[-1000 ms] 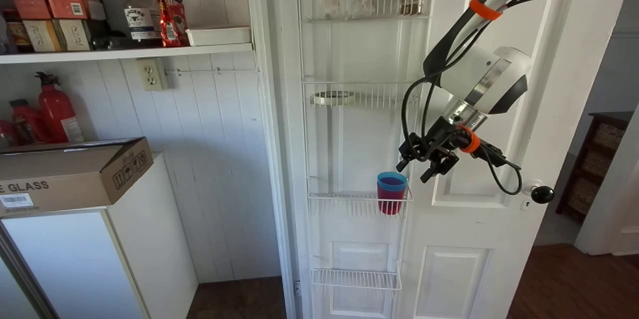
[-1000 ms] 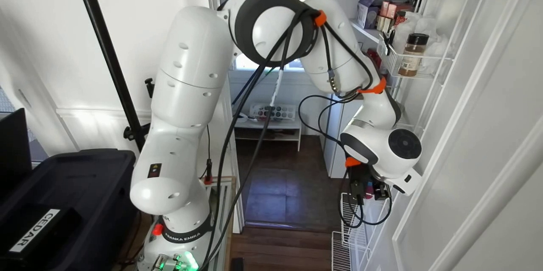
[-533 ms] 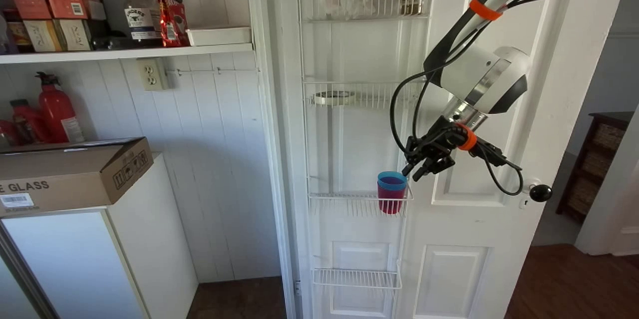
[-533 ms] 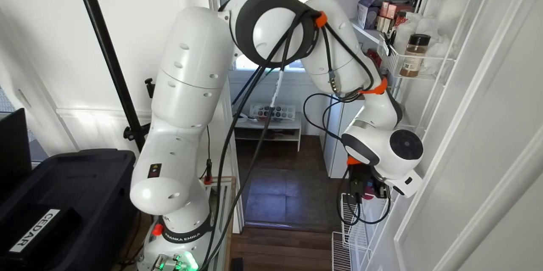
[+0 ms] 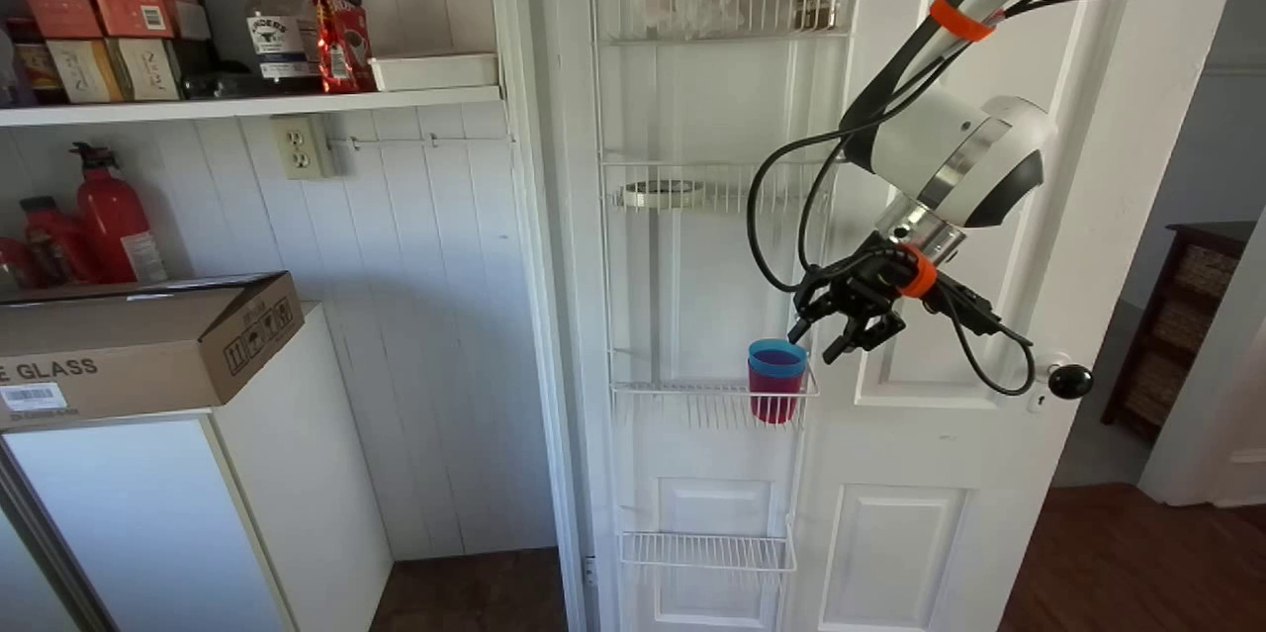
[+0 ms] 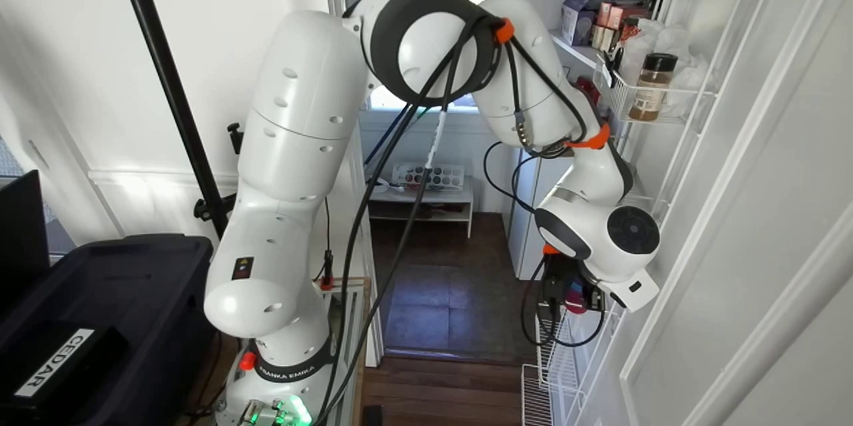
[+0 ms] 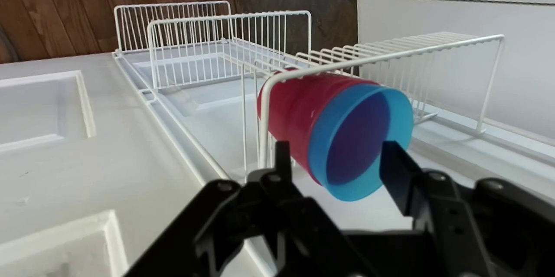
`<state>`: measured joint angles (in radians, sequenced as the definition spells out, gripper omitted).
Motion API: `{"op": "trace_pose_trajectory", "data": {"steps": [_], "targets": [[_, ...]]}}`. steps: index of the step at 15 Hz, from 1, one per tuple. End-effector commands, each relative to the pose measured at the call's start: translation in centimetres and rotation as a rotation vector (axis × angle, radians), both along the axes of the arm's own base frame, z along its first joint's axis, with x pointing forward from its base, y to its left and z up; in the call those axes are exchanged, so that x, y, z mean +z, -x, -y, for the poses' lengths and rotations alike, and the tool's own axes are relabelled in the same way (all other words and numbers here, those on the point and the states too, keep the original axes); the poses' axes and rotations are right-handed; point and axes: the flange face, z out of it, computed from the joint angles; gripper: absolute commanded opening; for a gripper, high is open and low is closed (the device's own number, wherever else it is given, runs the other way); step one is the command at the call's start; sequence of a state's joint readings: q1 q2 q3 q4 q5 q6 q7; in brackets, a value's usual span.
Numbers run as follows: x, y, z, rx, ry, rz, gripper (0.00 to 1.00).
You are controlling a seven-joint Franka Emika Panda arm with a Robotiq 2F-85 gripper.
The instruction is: Take the blue cup out of the pink cup
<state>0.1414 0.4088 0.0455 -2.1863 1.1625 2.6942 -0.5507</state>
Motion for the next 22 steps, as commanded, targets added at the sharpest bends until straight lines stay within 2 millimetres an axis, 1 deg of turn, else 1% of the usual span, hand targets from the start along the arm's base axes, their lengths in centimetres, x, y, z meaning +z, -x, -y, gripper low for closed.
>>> {"op": "trace_pose_trajectory", "data": {"steps": [1, 2, 4, 5, 7, 10, 13, 17, 21, 22], "targets": [[-1.0, -0.1, -1.3, -0.05, -0.028, -0.01, 0.43], [-1.1, 0.0, -1.3, -0.058, -0.032, -0.013, 0.28], [-1.3, 0.2, -1.2, -0.071, -0.041, -0.021, 0.13], [-1.4, 0.3, -1.2, -0.074, -0.04, -0.026, 0.07], [-1.6, 0.6, -1.1, -0.081, -0.038, -0.036, 0.0], [-1.6, 0.8, -0.9, -0.094, -0.038, -0.052, 0.0], [-1.2, 0.9, -0.7, -0.113, -0.032, -0.054, 0.0], [0.0, 1.0, -0.2, -0.133, -0.029, -0.002, 0.0], [0.1, 1.3, -0.2, -0.14, -0.016, 0.023, 0.0], [0.1, 1.1, -0.4, -0.131, -0.015, 0.032, 0.26]]}}
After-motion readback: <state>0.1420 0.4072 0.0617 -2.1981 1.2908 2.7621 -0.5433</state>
